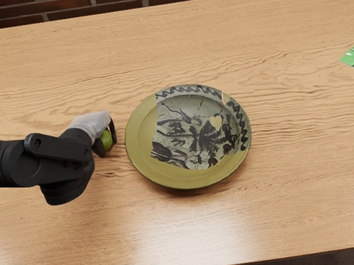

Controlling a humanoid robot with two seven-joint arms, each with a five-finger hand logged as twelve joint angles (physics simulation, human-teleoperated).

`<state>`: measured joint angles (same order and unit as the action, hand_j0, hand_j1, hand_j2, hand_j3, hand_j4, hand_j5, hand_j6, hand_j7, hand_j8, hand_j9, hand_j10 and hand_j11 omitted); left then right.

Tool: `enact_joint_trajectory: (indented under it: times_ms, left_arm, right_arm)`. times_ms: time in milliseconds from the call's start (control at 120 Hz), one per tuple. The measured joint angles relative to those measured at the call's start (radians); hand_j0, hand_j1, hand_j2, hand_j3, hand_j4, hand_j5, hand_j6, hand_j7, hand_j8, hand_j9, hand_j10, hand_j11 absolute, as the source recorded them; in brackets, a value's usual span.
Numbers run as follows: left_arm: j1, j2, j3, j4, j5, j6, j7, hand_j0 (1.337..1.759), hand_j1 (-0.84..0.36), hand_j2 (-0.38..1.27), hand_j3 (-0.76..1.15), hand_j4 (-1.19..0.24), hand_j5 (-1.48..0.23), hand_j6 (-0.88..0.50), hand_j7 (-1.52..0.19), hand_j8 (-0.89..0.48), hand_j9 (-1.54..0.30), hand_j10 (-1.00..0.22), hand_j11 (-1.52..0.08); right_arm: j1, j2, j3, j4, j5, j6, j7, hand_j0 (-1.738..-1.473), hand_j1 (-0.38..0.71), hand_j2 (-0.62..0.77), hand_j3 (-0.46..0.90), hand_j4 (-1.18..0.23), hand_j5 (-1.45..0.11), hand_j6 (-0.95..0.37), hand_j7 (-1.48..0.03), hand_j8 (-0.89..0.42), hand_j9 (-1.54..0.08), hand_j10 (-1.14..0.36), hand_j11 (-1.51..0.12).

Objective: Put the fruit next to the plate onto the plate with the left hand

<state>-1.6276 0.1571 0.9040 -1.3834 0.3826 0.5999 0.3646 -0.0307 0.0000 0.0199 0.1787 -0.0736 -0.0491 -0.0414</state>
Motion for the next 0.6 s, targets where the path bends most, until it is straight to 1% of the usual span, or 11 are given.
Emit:
enact_joint_trajectory:
  times_ms: [42, 92, 117, 192, 242, 317, 375, 458, 525, 567, 600]
  left_arm:
    - [0.0, 0.002, -0.001, 0.0, -0.001, -0.004, -0.001, 1.657, -0.31, 0.17, 0.0, -0.85, -0.98, -0.36, -1.04, -0.33, -1.09, -0.63, -1.11]
    - [-0.003, 0.005, -0.002, -0.001, -0.004, -0.008, -0.002, 1.648, -0.34, 0.27, -0.07, -0.84, -1.02, -0.34, -1.07, -0.31, -1.11, -0.63, -1.13]
    - [-0.005, 0.007, -0.002, -0.002, -0.006, -0.01, -0.002, 1.646, -0.35, 0.28, -0.07, -0.82, -1.04, -0.33, -1.09, -0.3, -1.12, -0.63, -1.14]
    - [-0.012, 0.017, -0.003, -0.004, -0.008, -0.015, -0.002, 1.646, -0.35, 0.26, -0.05, -0.8, -1.1, -0.3, -1.13, -0.27, -1.15, -0.61, -1.15]
    - [-0.019, 0.027, -0.003, -0.005, -0.008, -0.016, -0.001, 1.646, -0.35, 0.25, -0.04, -0.8, -1.12, -0.3, -1.15, -0.28, -1.16, -0.61, -1.16]
    - [-0.037, 0.056, -0.005, -0.01, -0.008, -0.024, -0.001, 1.645, -0.36, 0.3, -0.03, -0.79, -1.15, -0.29, -1.17, -0.27, -1.18, -0.61, -1.17]
    - [-0.053, 0.089, -0.012, -0.015, -0.009, -0.056, -0.001, 1.644, -0.38, 0.36, -0.02, -0.77, -1.15, -0.28, -1.18, -0.26, -1.19, -0.6, -1.18]
    - [-0.064, 0.13, -0.03, -0.022, -0.015, -0.128, -0.001, 1.644, -0.37, 0.32, -0.01, -0.76, -1.17, -0.28, -1.19, -0.25, -1.2, -0.59, -1.18]
    - [-0.095, 0.186, -0.045, -0.032, -0.026, -0.196, -0.001, 1.644, -0.36, 0.3, -0.01, -0.78, -1.17, -0.29, -1.19, -0.27, -1.2, -0.6, -1.19]
    - [-0.107, 0.204, -0.054, -0.036, -0.032, -0.238, -0.002, 1.644, -0.37, 0.34, -0.01, -0.78, -1.17, -0.29, -1.2, -0.26, -1.2, -0.6, -1.19]
    - [-0.12, 0.221, -0.059, -0.038, -0.041, -0.272, -0.002, 1.644, -0.37, 0.33, -0.01, -0.77, -1.18, -0.29, -1.2, -0.25, -1.21, -0.6, -1.19]
  right_arm:
    - [0.0, 0.0, 0.0, 0.0, 0.0, 0.0, 0.0, -1.658, -0.32, -0.01, 0.0, -0.03, -0.03, -0.03, -0.03, -0.03, -0.03, -0.03, -0.03]
    - [0.0, 0.0, 0.0, 0.0, 0.0, 0.0, 0.0, -1.658, -0.32, -0.01, 0.0, -0.03, -0.03, -0.03, -0.03, -0.03, -0.03, -0.03, -0.03]
    - [0.0, 0.0, 0.0, 0.0, 0.0, 0.0, 0.0, -1.658, -0.32, -0.01, 0.0, -0.03, -0.03, -0.03, -0.03, -0.03, -0.03, -0.03, -0.03]
    - [0.0, 0.0, 0.0, 0.0, 0.0, 0.0, 0.0, -1.658, -0.32, -0.01, 0.0, -0.03, -0.03, -0.03, -0.03, -0.03, -0.03, -0.03, -0.03]
    - [0.0, 0.0, 0.0, 0.0, 0.0, 0.0, 0.0, -1.658, -0.32, -0.01, 0.0, -0.03, -0.03, -0.03, -0.03, -0.03, -0.03, -0.03, -0.03]
    - [0.0, 0.0, 0.0, 0.0, 0.0, 0.0, 0.0, -1.658, -0.32, -0.01, 0.0, -0.03, -0.03, -0.03, -0.03, -0.03, -0.03, -0.03, -0.03]
    - [0.0, 0.0, 0.0, 0.0, 0.0, 0.0, 0.0, -1.658, -0.32, -0.01, 0.0, -0.03, -0.03, -0.03, -0.03, -0.03, -0.03, -0.03, -0.03]
    - [0.0, 0.0, 0.0, 0.0, 0.0, 0.0, 0.0, -1.658, -0.32, -0.01, 0.0, -0.03, -0.03, -0.03, -0.03, -0.03, -0.03, -0.03, -0.03]
    - [0.0, 0.0, 0.0, 0.0, 0.0, 0.0, 0.0, -1.658, -0.32, -0.01, 0.0, -0.03, -0.03, -0.03, -0.03, -0.03, -0.03, -0.03, -0.03]
    - [0.0, 0.0, 0.0, 0.0, 0.0, 0.0, 0.0, -1.658, -0.32, -0.01, 0.0, -0.03, -0.03, -0.03, -0.03, -0.03, -0.03, -0.03, -0.03]
    - [0.0, 0.0, 0.0, 0.0, 0.0, 0.0, 0.0, -1.658, -0.32, -0.01, 0.0, -0.03, -0.03, -0.03, -0.03, -0.03, -0.03, -0.03, -0.03]
